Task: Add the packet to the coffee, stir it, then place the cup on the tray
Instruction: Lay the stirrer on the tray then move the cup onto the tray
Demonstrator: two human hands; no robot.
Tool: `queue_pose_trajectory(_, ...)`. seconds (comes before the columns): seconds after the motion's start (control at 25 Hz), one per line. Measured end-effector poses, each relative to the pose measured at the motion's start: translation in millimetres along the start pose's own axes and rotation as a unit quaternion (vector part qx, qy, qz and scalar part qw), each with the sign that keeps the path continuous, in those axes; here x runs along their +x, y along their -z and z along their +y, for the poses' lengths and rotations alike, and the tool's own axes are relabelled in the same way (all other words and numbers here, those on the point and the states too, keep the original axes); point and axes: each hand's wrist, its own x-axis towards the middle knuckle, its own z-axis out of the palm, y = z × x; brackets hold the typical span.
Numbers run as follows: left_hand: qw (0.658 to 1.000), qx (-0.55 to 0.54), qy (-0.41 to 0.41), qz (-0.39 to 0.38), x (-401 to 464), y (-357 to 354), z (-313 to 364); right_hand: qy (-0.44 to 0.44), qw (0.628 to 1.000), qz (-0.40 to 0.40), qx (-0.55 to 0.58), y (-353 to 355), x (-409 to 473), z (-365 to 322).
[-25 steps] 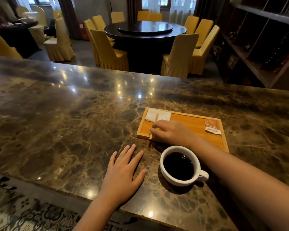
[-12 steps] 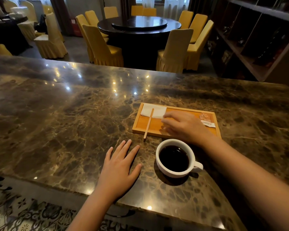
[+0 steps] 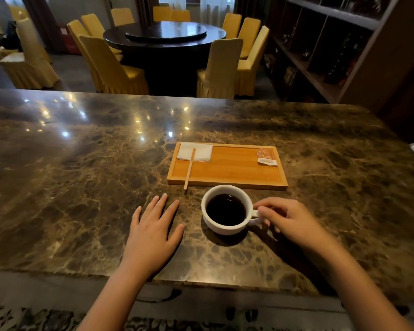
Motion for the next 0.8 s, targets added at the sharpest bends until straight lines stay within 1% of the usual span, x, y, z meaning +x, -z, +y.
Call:
queue_pose_trajectory(0.16, 1.0, -0.003, -0.006, -0.001, -0.2, -0.7, -1.2, -0.029, 0.994, 0.004, 0.104, -12.8, -7.4, 4.4)
queue_pose_trajectory(0.28, 1.0, 0.001, -0.007, -0.003, -0.2, -2.0, -2.4, -0.038, 0.988, 0.0, 0.152, -21.2, -7.2, 6.4)
queue_pose_trajectory(0.52, 1.0, 0.004, -0.01, -0.006, 0.7, -2.9, -3.7, -0.026, 0.987, -0.008, 0.158, -24.5, -6.4, 6.6)
queue_pose_trajectory(0.8, 1.0, 0.005, -0.009, 0.001, 0.5, -3.2, -4.5, -0.043, 0.979, -0.009, 0.198, -10.5, -5.0, 6.0)
